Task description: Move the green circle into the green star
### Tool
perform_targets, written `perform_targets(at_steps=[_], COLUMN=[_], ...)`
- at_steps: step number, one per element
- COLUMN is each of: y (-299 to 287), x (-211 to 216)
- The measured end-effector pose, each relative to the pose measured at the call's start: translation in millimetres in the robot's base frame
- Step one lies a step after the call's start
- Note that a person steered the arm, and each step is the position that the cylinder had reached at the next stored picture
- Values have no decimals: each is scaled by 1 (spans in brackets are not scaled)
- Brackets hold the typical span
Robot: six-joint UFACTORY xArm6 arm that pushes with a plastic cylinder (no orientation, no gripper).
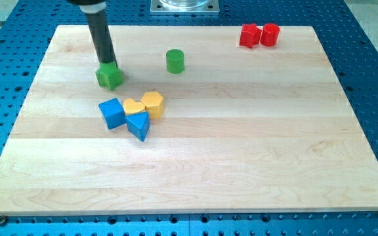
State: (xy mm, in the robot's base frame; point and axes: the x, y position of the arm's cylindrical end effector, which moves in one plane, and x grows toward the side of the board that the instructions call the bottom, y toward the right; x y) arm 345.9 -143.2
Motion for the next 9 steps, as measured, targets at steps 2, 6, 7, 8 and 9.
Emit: perform_targets(at_steps=[2, 6, 7, 8, 9], y=[8, 82, 128, 98, 147], x=[55, -89, -61, -14, -21])
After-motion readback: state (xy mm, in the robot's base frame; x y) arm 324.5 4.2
